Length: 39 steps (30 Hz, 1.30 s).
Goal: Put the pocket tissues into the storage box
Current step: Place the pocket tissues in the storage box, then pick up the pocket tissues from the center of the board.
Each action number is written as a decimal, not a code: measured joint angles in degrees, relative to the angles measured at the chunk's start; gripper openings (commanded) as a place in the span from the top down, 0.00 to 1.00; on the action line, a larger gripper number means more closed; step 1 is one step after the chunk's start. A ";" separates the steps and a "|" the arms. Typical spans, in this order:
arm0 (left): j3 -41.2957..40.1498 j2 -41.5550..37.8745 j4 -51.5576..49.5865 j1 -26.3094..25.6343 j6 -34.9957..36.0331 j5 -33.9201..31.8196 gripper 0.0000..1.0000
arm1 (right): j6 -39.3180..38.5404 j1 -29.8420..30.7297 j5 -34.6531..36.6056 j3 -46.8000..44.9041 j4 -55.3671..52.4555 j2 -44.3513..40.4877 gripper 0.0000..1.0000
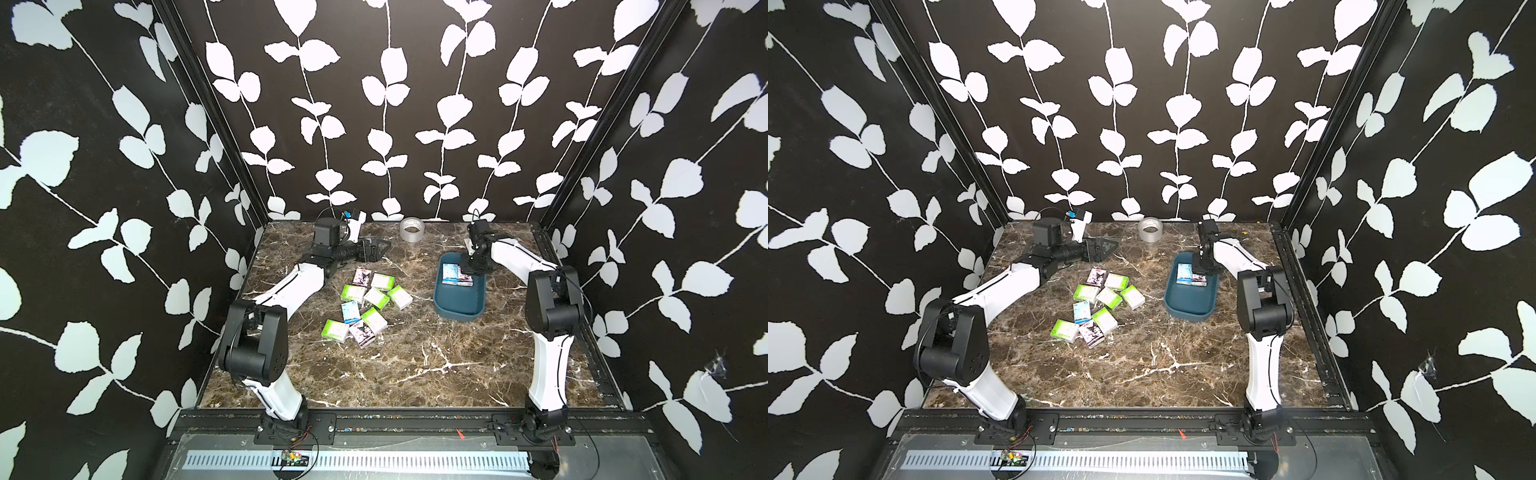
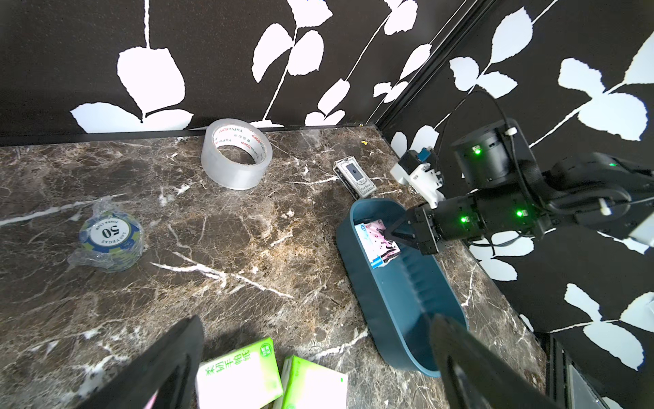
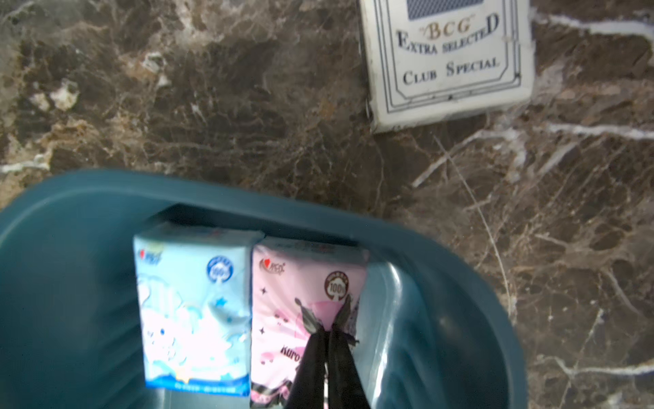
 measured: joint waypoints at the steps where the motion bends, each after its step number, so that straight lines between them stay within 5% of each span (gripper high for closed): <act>1: 0.09 0.00 -0.02 0.00 0.09 0.00 0.01 | 0.02 -0.02 0.00 0.35 0.15 0.35 0.90; 15: 0.87 0.00 -0.24 0.00 0.39 0.00 0.01 | 1.62 -0.04 -2.51 0.81 1.09 0.76 0.59; 28: 0.87 0.00 -0.26 0.00 0.39 -0.17 0.01 | 3.89 0.57 -6.23 -0.17 1.53 -7.69 0.47; 39: 1.01 -0.02 -2.34 0.00 0.59 -4.48 0.01 | -3.78 18.16 -4.17 -7.54 7.91 -15.72 0.29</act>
